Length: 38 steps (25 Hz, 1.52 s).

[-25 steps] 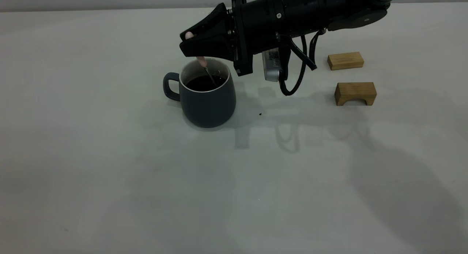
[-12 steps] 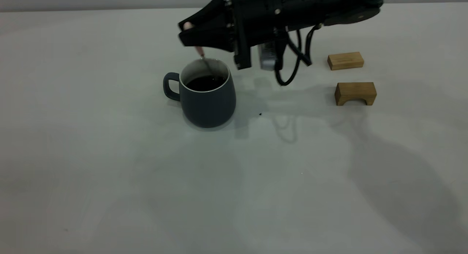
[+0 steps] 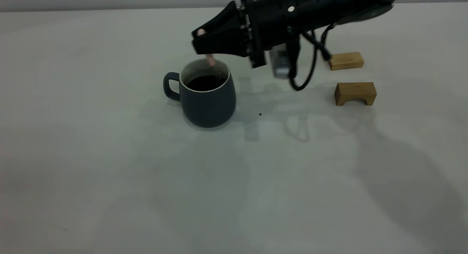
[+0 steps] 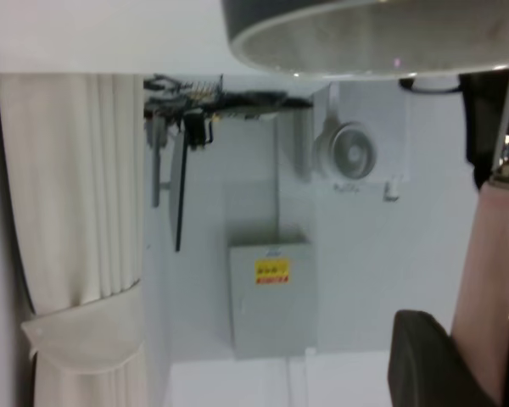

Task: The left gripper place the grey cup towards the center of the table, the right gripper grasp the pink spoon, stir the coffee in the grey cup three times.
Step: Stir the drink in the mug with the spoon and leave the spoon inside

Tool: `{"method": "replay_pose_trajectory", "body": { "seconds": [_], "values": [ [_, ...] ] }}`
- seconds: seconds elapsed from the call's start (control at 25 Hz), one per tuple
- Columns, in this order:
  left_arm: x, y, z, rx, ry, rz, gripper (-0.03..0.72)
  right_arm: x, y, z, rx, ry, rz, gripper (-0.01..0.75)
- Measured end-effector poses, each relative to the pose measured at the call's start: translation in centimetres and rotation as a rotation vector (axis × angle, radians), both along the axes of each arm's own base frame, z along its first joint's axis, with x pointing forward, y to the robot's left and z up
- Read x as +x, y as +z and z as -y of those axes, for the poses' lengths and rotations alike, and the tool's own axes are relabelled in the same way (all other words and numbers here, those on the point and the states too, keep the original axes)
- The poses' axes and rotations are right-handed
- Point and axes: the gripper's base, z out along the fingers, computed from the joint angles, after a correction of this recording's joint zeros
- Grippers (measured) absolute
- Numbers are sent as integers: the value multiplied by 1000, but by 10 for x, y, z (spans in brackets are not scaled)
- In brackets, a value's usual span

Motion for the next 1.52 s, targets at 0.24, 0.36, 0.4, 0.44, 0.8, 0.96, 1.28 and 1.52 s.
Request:
{"method": "replay_pose_trajectory", "body": {
  "seconds": [0.24, 0.36, 0.4, 0.44, 0.8, 0.96, 1.28, 1.52],
  "values": [
    [0, 0, 0, 0, 0, 0, 586, -3, -8, -24, 39, 32, 117, 141],
    [0, 0, 0, 0, 0, 0, 586, 3, -5, -24, 42, 31, 196, 141],
    [0, 0, 0, 0, 0, 0, 586, 4, -5, -23, 42, 29, 208, 141],
    [0, 0, 0, 0, 0, 0, 586, 6, -5, -21, 34, 25, 216, 141],
    [0, 0, 0, 0, 0, 0, 586, 7, -10, -4, -18, 45, 29, 141],
    [0, 0, 0, 0, 0, 0, 586, 4, -9, -10, -9, 43, 4, 141],
    [0, 0, 0, 0, 0, 0, 586, 6, -3, -21, 53, 44, 246, 141],
    [0, 0, 0, 0, 0, 0, 586, 10, -8, -2, 3, 58, 196, 141]
  ]
}}
